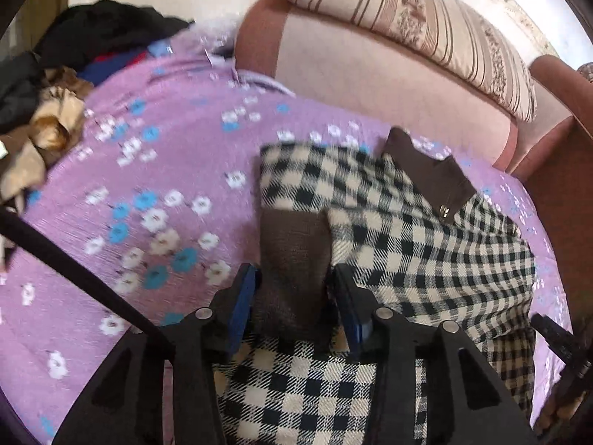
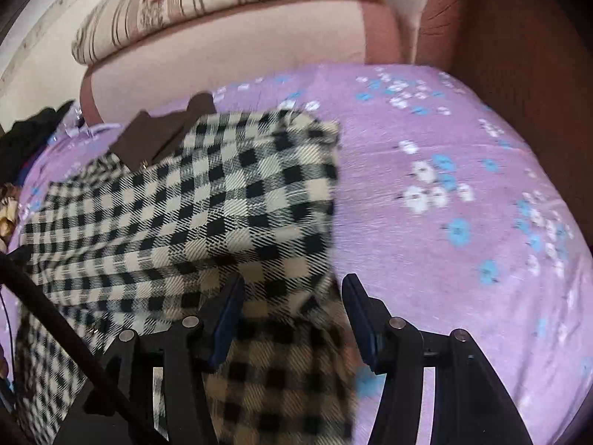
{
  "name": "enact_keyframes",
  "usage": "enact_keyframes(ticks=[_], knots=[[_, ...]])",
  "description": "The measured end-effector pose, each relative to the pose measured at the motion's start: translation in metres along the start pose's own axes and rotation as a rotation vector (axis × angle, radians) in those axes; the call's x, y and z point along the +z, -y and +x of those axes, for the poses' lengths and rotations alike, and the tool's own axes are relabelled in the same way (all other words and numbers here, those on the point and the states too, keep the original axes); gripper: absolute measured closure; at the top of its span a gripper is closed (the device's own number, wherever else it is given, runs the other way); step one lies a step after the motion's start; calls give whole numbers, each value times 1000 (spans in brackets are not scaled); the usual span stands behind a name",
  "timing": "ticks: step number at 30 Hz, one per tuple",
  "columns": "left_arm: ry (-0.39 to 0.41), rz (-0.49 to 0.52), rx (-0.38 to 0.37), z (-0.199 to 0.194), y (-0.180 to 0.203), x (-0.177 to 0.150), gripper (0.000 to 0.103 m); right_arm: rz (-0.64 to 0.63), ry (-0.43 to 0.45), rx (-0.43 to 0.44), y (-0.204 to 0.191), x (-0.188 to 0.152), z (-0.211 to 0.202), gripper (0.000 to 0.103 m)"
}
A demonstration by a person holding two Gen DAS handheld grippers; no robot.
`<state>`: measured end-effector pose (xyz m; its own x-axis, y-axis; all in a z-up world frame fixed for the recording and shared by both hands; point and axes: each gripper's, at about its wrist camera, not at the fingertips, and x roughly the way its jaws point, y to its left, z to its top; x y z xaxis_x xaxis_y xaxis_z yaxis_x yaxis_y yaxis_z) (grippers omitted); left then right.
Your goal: Fold large clothes
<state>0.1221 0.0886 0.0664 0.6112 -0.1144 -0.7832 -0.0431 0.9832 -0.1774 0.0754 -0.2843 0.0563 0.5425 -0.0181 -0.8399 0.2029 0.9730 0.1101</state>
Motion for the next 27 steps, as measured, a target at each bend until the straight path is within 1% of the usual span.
enact_keyframes(ticks=[2, 7, 9, 13, 15, 18, 20, 21, 22, 23, 25, 27], knots=[[26, 0, 6, -13, -2, 0, 58, 21, 6, 0, 7, -5, -16, 44], [79, -9, 17, -47, -12, -5, 42, 88, 24, 38, 27, -29, -52, 42], [85, -28, 18, -57, -19, -10, 39, 99, 17, 36, 35, -40, -59, 42], [72, -66, 29, -73, -34, -25, 38, 93, 1, -5, 42, -61, -62, 42], [65, -81, 34, -82, -40, -31, 38, 83, 11, 2, 35, -63, -67, 42], [83, -124, 36, -103, -51, -41, 38, 52, 25, 107, -3, -45, -77, 41], [98, -150, 35, -117, -59, -48, 36, -8, 55, 206, -49, -23, -92, 42], [108, -159, 38, -124, -62, -51, 33, -38, 72, 244, -69, -13, -100, 42], [118, -163, 44, -129, -64, -55, 31, -82, 101, 297, -101, 4, -116, 42], [128, -166, 57, -133, -65, -58, 31, -108, 118, 326, -121, 16, -127, 42], [135, -170, 76, -135, -69, -64, 29, -164, 158, 382, -163, 43, -155, 42], [124, -175, 78, -132, -74, -69, 29, -226, 205, 415, -202, 74, -187, 42]])
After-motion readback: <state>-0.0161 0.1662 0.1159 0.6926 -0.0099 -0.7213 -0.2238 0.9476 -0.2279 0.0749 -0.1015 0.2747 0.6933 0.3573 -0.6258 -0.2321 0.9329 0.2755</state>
